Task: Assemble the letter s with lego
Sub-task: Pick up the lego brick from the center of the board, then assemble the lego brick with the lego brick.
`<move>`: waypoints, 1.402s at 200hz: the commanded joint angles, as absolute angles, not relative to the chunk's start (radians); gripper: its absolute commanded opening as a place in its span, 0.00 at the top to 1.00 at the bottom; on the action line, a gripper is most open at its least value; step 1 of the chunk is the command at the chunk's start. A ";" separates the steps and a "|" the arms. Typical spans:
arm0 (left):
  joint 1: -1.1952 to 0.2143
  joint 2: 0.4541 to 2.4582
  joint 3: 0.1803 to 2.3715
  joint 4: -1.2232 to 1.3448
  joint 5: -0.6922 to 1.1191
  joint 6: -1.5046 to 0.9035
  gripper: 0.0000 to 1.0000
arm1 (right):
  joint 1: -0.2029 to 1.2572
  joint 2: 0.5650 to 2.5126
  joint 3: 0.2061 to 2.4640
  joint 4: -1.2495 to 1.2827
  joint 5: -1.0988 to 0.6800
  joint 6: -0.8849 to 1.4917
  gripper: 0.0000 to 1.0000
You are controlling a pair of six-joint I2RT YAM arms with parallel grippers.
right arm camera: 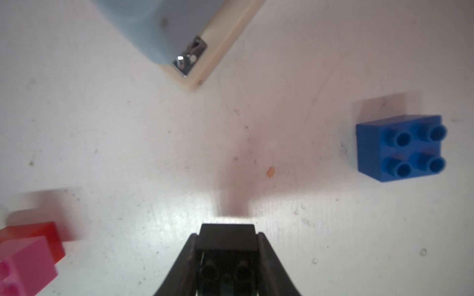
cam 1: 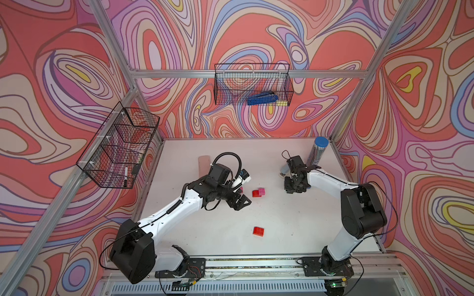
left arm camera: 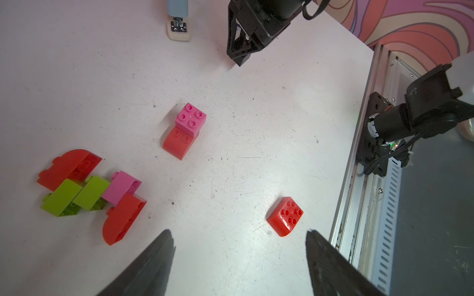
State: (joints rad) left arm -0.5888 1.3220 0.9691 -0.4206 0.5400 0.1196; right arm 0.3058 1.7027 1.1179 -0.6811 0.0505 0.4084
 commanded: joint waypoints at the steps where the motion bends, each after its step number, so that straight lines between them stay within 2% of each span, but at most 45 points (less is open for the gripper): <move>1: -0.571 1.289 0.948 -0.443 0.555 0.124 0.18 | 0.380 1.685 1.172 -0.726 0.039 0.461 0.73; 116: -0.562 1.211 0.869 -0.402 0.552 0.064 0.17 | 0.660 1.837 1.412 -0.791 0.090 0.625 0.73; 280: -0.560 1.206 0.830 -0.339 0.570 0.028 0.17 | 0.696 1.962 1.494 -0.802 0.154 0.647 0.73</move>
State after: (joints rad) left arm -0.5674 1.2148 0.8413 -0.3618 0.5507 0.0395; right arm 0.6865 1.9385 1.4754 -0.7994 0.1257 0.6415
